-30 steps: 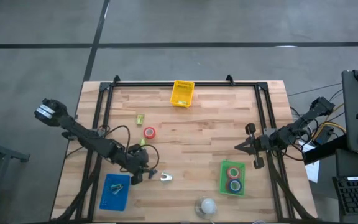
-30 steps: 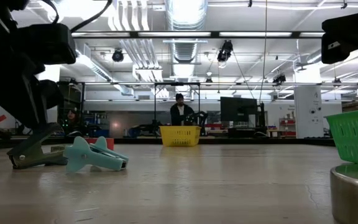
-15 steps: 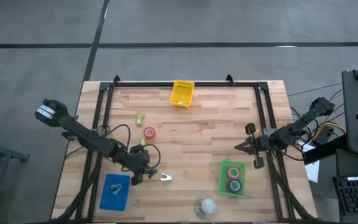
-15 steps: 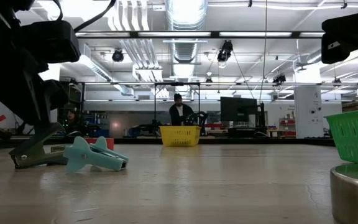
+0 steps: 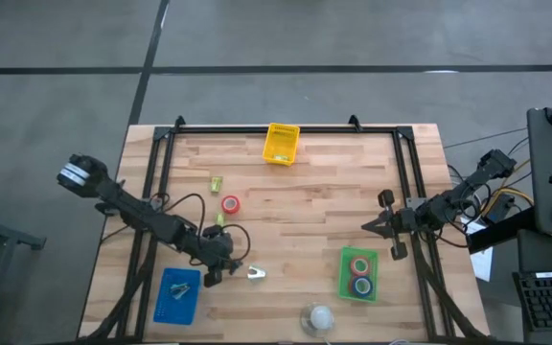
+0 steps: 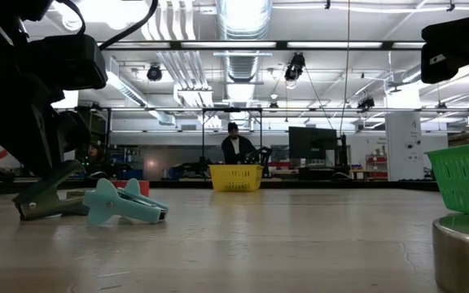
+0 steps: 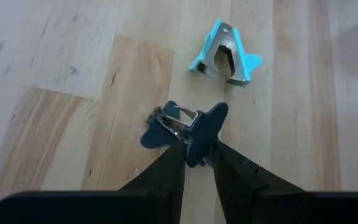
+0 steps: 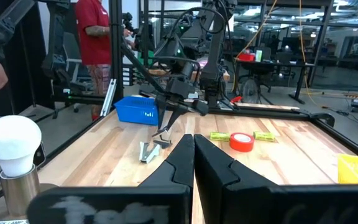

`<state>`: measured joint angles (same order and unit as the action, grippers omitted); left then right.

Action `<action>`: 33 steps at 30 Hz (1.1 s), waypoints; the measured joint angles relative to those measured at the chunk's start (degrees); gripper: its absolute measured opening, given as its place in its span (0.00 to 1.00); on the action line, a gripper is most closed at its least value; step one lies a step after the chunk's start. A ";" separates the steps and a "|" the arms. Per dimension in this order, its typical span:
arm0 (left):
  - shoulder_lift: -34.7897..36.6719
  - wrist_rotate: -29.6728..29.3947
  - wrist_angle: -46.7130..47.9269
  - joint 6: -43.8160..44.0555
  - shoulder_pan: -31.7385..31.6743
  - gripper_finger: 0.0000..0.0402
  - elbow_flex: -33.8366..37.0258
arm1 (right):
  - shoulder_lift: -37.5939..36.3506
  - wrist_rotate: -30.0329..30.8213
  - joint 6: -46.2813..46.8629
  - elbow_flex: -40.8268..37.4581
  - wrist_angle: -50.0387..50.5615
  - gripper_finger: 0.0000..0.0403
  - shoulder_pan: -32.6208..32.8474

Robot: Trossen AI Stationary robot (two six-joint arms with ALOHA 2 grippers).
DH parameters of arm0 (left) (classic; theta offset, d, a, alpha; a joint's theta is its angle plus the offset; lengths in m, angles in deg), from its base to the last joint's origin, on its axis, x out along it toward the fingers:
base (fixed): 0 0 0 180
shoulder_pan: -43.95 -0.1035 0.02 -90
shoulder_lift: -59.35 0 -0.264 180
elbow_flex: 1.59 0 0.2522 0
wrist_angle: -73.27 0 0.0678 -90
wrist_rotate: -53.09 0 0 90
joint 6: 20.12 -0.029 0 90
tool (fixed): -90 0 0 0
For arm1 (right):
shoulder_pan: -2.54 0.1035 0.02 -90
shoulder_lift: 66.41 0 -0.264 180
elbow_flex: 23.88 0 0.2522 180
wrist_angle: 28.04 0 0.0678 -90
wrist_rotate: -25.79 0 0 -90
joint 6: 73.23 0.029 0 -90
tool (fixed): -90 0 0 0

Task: Pick and place Stapler, Stapler remover, tape
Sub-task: Put the black staple remover into the blue bin

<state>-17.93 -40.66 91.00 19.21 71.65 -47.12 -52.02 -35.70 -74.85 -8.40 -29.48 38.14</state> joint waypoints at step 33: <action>12.31 18.15 5.18 10.68 3.29 0.01 -2.93 | 0.01 0.00 0.05 0.00 -0.02 0.02 0.01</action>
<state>-5.62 -22.51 96.17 29.89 74.94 -50.05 -52.01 -35.70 -74.80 -8.40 -29.50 38.16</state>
